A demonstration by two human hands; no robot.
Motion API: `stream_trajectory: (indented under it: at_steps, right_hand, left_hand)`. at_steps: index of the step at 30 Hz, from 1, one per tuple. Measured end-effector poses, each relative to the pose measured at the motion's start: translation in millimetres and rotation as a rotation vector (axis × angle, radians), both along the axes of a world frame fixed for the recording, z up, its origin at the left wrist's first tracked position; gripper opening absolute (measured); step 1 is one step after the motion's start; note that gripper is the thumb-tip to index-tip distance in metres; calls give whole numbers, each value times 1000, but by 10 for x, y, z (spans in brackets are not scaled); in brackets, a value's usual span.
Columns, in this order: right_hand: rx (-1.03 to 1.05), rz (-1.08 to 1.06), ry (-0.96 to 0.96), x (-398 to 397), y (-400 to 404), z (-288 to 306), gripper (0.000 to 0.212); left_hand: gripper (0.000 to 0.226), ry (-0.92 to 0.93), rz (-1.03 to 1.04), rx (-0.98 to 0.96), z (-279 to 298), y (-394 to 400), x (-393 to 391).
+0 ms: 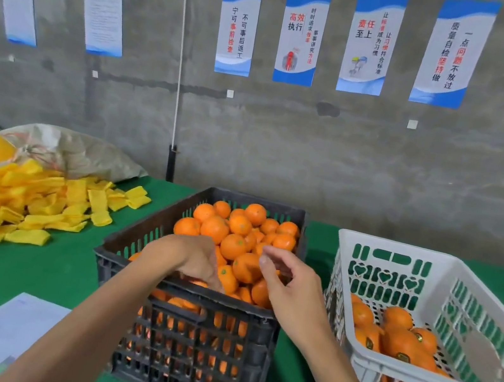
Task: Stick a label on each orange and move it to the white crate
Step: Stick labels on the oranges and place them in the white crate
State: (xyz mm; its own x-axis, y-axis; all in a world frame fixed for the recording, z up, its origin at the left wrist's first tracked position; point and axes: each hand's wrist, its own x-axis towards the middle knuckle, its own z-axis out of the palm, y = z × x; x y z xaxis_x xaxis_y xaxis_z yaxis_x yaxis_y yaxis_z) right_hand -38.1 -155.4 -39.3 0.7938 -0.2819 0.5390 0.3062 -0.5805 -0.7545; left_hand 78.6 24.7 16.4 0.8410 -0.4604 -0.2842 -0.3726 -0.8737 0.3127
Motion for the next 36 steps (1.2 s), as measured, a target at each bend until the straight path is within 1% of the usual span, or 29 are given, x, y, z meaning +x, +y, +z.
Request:
stream_trajectory:
  at_steps: [1, 2, 4, 5, 6, 7, 8, 10, 12, 13, 15, 18, 21, 23, 25, 26, 28, 29, 32, 36]
  right_hand:
    - [10, 2, -15, -35, 12, 23, 28]
    - [25, 6, -36, -74, 24, 45, 29]
    - [41, 29, -79, -181, 55, 84, 32]
    - [39, 43, -102, -254, 72, 106, 35]
    - [34, 55, -128, -339, 81, 121, 38]
    - [30, 62, -153, -436, 79, 126, 41]
    - [25, 62, -174, -542, 68, 114, 44]
    - [28, 50, -203, -769, 8, 18, 49]
    - [63, 31, -214, -999, -82, -162, 50]
    - [85, 17, -208, -1117, -121, -261, 50]
    - [124, 4, -158, -1321, -183, -468, 50]
    - [181, 11, 4, -1573, -228, -884, 51]
    - [186, -1, 218, -1758, -222, -1296, 59]
    - [102, 6, 349, -1886, -226, -1553, 59]
    - [-27, 74, 470, -2032, -246, -1810, 62]
    - [-66, 114, 534, -2103, -260, -1935, 69]
    - [-128, 115, 631, -2210, -297, -2106, 84]
    - [-164, 98, 646, -2229, -314, -2152, 85]
    - [-288, 31, 600, -2172, -296, -2172, 75]
    - [-302, -44, 515, -2083, -261, -2197, 58]
  left_hand:
    - [37, -47, -13, -173, 55, 9, 3]
    - [36, -183, -23, -369, 112, 9, -50]
    - [33, -373, -14, -815, 165, -61, -311]
    - [31, -342, -47, -999, 188, -116, -483]
    - [29, -269, -86, -1147, 189, -180, -668]
    - [28, -177, -100, -1251, 150, -250, -830]
    - [30, -104, -107, -1327, 99, -311, -973]
    - [40, 4, -121, -1420, -61, -431, -1211]
    - [43, 52, -150, -1435, -307, -542, -1395]
    - [43, 71, -172, -1423, -453, -591, -1468]
    - [51, 90, -216, -1371, -749, -662, -1580]
    - [55, 118, -214, -1248, -1285, -705, -1673]
    - [55, 206, -186, -1115, -1842, -674, -1750]
    - [54, 275, -116, -1045, -2174, -641, -1802]
    - [56, 326, -59, -1018, -2449, -600, -1869]
    - [59, 351, -43, -1025, -2555, -583, -1897]
    - [63, 361, -19, -1043, -2678, -570, -1924]
    - [63, 355, -11, -1050, -2703, -573, -1918]
    - [59, 342, -22, -1058, -2684, -618, -1885]
    - [55, 313, -54, -1058, -2604, -671, -1867]
